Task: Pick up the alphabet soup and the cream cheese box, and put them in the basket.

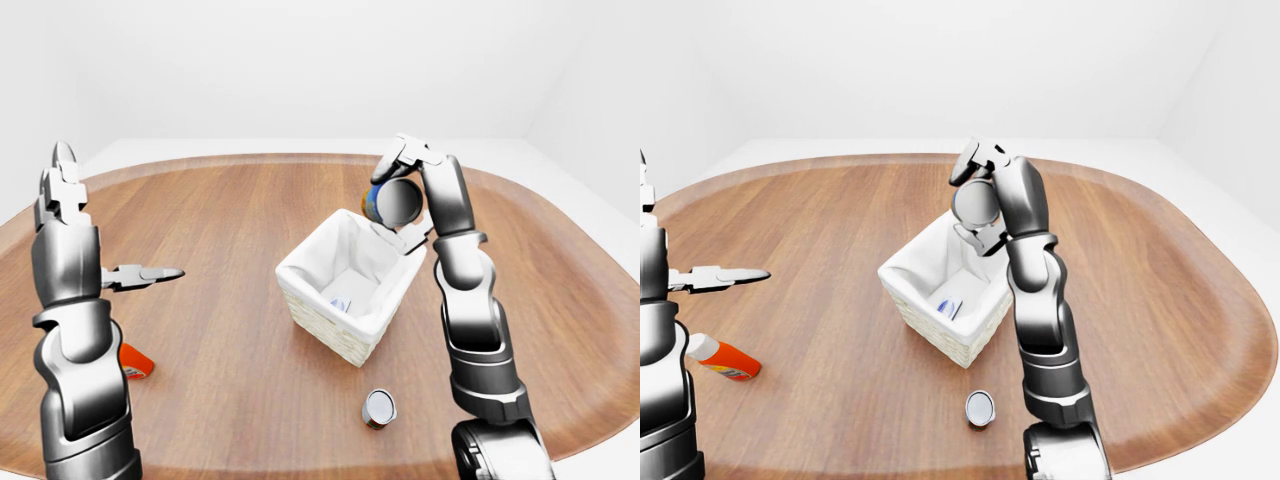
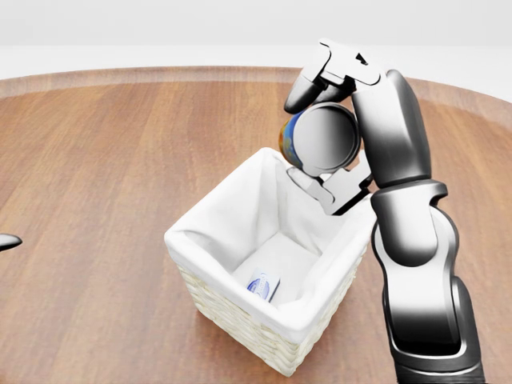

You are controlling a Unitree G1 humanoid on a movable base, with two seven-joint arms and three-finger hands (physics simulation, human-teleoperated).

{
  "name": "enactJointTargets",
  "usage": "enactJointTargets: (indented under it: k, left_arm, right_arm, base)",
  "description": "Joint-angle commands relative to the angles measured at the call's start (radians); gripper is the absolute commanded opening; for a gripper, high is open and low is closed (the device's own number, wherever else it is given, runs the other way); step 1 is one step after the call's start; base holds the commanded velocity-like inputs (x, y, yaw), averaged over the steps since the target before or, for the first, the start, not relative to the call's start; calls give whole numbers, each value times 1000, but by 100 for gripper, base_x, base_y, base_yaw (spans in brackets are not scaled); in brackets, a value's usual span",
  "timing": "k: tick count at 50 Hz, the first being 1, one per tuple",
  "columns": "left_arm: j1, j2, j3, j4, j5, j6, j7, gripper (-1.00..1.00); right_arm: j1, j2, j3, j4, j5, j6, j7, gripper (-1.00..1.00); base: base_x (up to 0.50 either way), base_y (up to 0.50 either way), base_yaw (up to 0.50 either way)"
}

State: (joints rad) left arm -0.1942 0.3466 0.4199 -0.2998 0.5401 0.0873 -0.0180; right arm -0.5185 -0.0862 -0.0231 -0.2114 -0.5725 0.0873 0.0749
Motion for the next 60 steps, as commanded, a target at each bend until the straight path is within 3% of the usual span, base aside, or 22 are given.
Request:
enactJointTargets:
  k: [1,9,30,41,60]
  left_arm:
    - [-2,2,1,-1,-3,0,-1,100]
    - [-4,3,0,3,-3,0,1,100]
    - [-2,2,1,5,-2,0,1,100]
    - [-3,5,2,4,-5,0,-1,100]
    - [-3,5,0,5,3,0,-3,100]
  right_arm:
    - [-106,11,17,225,60,0,-81,-100]
    - [-184,14,16,430,83,0,-132,-100]
    - [-294,-1,23,665,49,0,-45,-100]
    - [-349,-5,47,859,0,0,-71,-100]
    - [-288,-3,54,750,-96,0,4,-100]
  base:
    - [0,0,0]
    - [0,0,0]
    - [0,0,0]
    - [0,0,0]
    - [0,0,0]
